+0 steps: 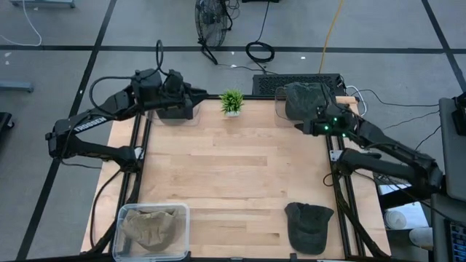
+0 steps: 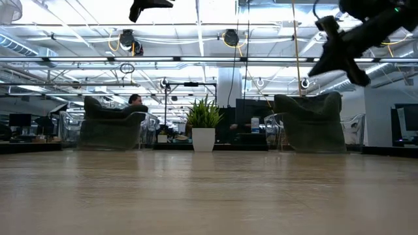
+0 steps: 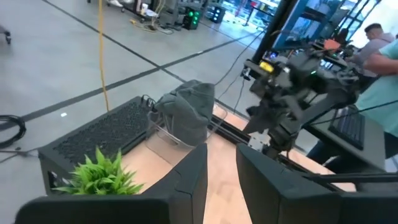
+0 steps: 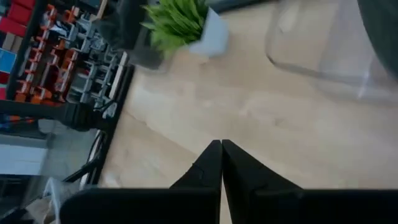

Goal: Pick & Place hat
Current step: Put the black cap into the left transparent bin

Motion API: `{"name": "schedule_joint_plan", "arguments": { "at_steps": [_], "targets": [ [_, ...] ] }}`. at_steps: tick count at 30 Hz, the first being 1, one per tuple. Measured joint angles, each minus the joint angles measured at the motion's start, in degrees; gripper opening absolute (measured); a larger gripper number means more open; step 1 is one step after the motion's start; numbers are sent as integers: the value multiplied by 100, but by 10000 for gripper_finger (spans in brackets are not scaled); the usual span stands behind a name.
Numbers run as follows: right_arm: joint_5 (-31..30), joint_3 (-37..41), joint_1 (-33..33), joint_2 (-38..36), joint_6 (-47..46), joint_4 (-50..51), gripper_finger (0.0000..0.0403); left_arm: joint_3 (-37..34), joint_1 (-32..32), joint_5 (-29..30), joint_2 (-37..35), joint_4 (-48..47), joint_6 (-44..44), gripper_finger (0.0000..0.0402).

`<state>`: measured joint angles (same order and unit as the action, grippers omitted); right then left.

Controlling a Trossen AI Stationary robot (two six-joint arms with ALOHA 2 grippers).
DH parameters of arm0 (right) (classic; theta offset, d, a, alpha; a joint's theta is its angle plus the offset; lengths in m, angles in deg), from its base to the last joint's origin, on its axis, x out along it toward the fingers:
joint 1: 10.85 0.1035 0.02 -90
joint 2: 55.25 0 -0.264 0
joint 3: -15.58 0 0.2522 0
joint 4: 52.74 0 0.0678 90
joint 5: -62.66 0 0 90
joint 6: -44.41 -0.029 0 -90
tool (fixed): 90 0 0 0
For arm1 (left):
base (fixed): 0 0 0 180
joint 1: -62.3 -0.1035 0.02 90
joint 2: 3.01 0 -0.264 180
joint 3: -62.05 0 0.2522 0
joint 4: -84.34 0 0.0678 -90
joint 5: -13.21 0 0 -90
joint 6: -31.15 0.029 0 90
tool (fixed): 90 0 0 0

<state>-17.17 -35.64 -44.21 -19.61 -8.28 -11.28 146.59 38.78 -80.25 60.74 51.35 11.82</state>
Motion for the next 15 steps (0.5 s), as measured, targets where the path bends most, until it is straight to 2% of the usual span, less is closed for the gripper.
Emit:
{"name": "schedule_joint_plan", "arguments": {
  "at_steps": [4, 6, 12, 15],
  "targets": [
    [-143, -831, 299, 717, 390, 101, 0, -2, -164, -20, 0, 0, 54, 93],
    [-94, -1285, 492, 1132, 715, 416, 0, 0, -257, -217, 0, 0, 239, 93],
    [397, -2554, 1265, 2309, 1538, 2422, 0, -2, -500, -765, 0, -28, 618, 93],
    [619, -2890, 1756, 2654, 1818, 2976, 0, -2, -578, -957, 0, -41, 632, 93]
  ]
}}
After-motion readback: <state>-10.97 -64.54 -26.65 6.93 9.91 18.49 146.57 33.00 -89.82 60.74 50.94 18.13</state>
